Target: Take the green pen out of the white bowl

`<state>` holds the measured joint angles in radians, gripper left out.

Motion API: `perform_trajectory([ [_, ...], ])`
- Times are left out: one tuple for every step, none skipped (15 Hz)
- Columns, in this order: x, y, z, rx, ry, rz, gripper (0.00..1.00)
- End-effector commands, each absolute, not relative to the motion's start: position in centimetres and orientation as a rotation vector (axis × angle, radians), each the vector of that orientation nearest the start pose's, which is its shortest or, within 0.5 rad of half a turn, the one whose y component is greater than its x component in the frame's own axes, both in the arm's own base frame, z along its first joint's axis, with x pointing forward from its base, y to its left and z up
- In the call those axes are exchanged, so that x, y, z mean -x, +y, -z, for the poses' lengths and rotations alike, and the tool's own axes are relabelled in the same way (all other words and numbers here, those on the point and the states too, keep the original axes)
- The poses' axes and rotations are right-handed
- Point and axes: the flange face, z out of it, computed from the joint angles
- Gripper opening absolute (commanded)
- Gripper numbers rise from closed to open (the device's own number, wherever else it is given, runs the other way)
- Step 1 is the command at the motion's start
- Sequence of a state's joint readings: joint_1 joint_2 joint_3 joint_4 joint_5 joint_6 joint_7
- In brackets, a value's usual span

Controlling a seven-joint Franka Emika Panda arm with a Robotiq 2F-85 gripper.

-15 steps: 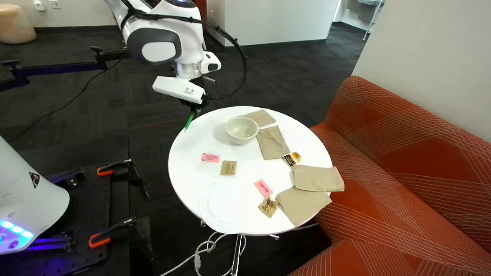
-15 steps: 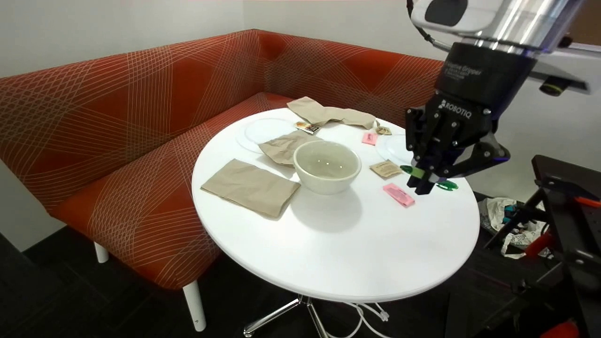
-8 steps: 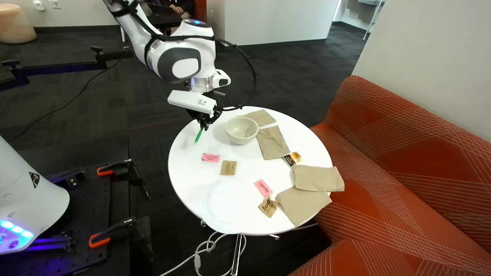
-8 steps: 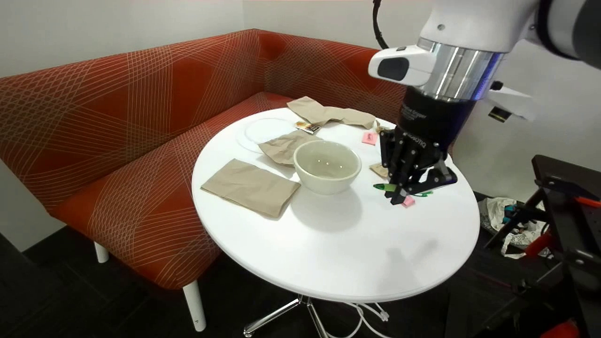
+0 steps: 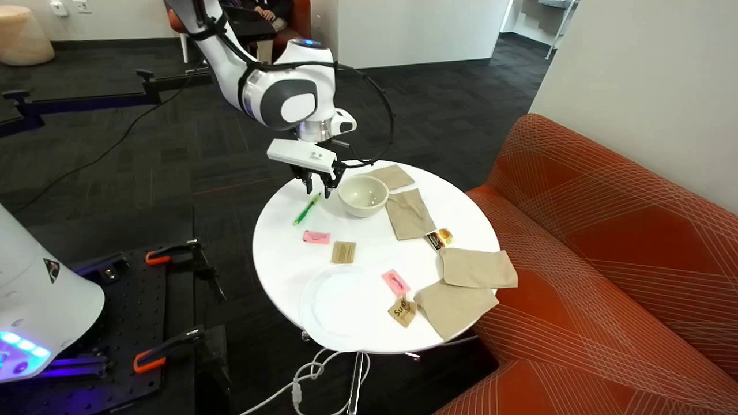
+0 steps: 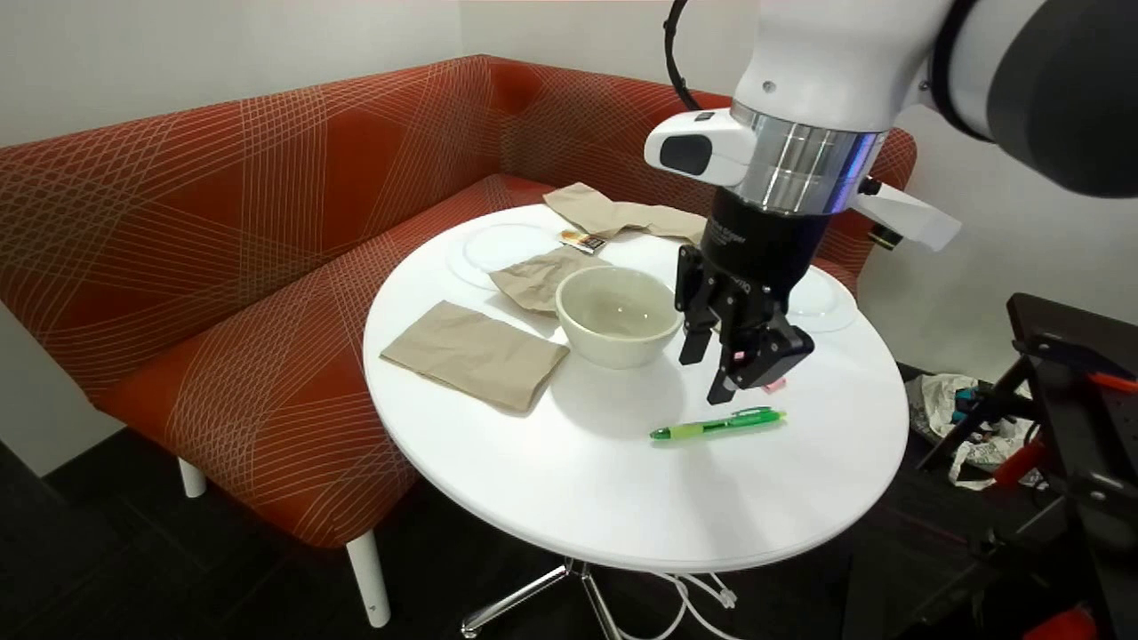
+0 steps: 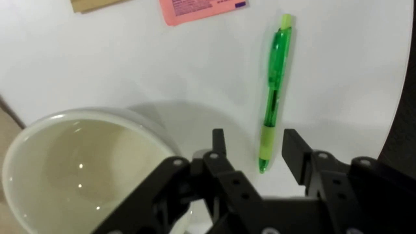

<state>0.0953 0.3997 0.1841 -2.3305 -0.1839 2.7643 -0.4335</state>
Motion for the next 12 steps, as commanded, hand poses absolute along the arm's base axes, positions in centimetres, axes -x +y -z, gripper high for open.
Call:
perform_trajectory([
  [-50.41,15.65,-17.65,2.886,-1.291,0.083,0.82],
  [-50.46,15.70,-17.72,2.878,-1.293,0.084,0.91],
  [-50.52,15.70,-17.75,2.878,-1.291,0.088,0.97],
  [-50.59,15.73,-17.77,2.876,-1.290,0.092,1.00],
  [-50.60,15.77,-17.75,2.871,-1.289,0.095,1.00],
  [-50.59,15.84,-17.71,2.860,-1.291,0.097,1.00],
  [-50.13,15.61,-17.56,2.859,-1.308,0.085,1.00],
  [-50.11,15.65,-17.54,2.858,-1.309,0.084,1.00],
  [-50.09,15.65,-17.49,2.858,-1.309,0.083,1.00],
  [-50.07,15.65,-17.46,2.858,-1.309,0.082,1.00],
  [-50.07,15.65,-17.44,2.858,-1.309,0.081,1.00],
  [-50.07,15.65,-17.43,2.858,-1.309,0.081,1.00],
])
